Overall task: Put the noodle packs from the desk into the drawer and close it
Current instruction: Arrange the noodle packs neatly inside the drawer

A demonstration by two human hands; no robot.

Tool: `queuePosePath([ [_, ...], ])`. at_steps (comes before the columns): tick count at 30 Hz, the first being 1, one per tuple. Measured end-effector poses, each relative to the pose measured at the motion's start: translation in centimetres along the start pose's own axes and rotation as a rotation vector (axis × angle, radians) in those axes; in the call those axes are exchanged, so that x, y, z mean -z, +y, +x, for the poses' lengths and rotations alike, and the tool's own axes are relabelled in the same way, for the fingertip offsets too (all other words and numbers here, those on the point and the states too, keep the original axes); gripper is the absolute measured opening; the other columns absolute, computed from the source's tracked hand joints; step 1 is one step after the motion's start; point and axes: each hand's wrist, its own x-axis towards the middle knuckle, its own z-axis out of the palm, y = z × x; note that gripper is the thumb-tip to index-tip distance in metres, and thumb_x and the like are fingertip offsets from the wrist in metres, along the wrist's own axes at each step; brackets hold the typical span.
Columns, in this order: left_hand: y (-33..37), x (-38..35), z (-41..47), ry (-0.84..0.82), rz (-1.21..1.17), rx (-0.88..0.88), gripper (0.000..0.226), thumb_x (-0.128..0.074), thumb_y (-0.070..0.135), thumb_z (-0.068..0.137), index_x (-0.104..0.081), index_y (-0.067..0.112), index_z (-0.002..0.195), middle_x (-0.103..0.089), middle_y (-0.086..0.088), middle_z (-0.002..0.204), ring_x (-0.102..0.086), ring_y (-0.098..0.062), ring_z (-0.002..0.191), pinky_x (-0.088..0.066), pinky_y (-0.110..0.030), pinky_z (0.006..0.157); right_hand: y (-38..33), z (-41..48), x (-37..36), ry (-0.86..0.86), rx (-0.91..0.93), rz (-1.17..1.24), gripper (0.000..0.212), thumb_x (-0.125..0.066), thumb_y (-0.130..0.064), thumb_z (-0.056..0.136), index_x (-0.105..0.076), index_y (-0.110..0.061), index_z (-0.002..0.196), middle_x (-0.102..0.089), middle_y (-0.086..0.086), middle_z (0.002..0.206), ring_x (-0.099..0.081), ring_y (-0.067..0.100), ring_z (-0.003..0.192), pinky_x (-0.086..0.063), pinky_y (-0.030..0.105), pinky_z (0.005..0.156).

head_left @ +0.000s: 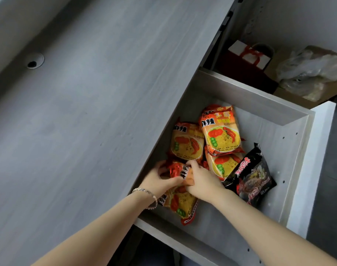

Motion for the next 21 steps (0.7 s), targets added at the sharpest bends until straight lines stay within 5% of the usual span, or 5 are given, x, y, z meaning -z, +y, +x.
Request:
queuePosePath([
  [4, -1.8, -0.4, 0.5, -0.182, 0.62, -0.131, 0.098, -0.073, 0.034, 0.077, -0.009, 0.02, 0.149, -0.021, -0.003, 0.156, -0.027, -0.019, 0.142, -0.031, -0.034, 0.115, 1.1, -0.6, 0.5, 0.07, -0.031, 0.113, 0.065, -0.054, -0.023, 0.088, -0.021, -0.022, 0.143, -0.055, 0.008, 0.121, -0.061, 0.028, 0.093, -0.043, 0.026, 0.056],
  [7, -2.3, -1.5, 1.2, -0.293, 1.203, -0.356, 0.097, -0.073, 0.032, 0.077, -0.008, 0.026, 0.149, -0.006, -0.004, 0.159, -0.005, -0.027, 0.146, -0.008, -0.047, 0.12, 1.1, -1.1, 0.4, 0.098, -0.033, 0.16, 0.063, -0.053, -0.02, 0.089, -0.021, -0.02, 0.144, -0.058, 0.008, 0.123, -0.062, 0.027, 0.099, -0.048, 0.029, 0.069],
  [12, -2.0, -2.6, 2.3, -0.275, 1.58, -0.356, 0.096, -0.069, 0.023, 0.081, -0.002, 0.03, 0.149, -0.014, -0.011, 0.154, -0.013, -0.035, 0.142, -0.005, -0.055, 0.117, 1.0, -1.3, 0.6, 0.104, -0.049, 0.186, 0.062, -0.052, -0.019, 0.091, -0.021, -0.018, 0.144, -0.054, 0.009, 0.131, -0.058, 0.028, 0.112, -0.05, 0.034, 0.085],
  [17, -3.2, -0.3, 2.3, -0.149, 1.276, 0.045, 0.059, -0.039, 0.032, 0.098, -0.009, 0.03, 0.149, 0.003, -0.009, 0.159, 0.005, -0.031, 0.146, -0.001, -0.044, 0.119, 0.8, -1.1, 0.7, 0.076, -0.072, 0.151, 0.061, -0.051, -0.019, 0.09, -0.022, -0.016, 0.144, -0.055, 0.01, 0.128, -0.06, 0.028, 0.098, -0.049, 0.034, 0.075],
  [21, -4.0, -0.2, 0.6, -0.086, 1.101, 0.047, 0.077, -0.05, 0.012, 0.091, -0.004, 0.032, 0.149, 0.013, -0.005, 0.159, 0.015, -0.03, 0.146, -0.001, -0.043, 0.121, 0.2, -1.1, 0.0, 0.092, -0.095, 0.124, 0.06, -0.051, -0.019, 0.09, -0.023, -0.014, 0.143, -0.053, 0.012, 0.13, -0.058, 0.032, 0.109, -0.052, 0.04, 0.087],
])
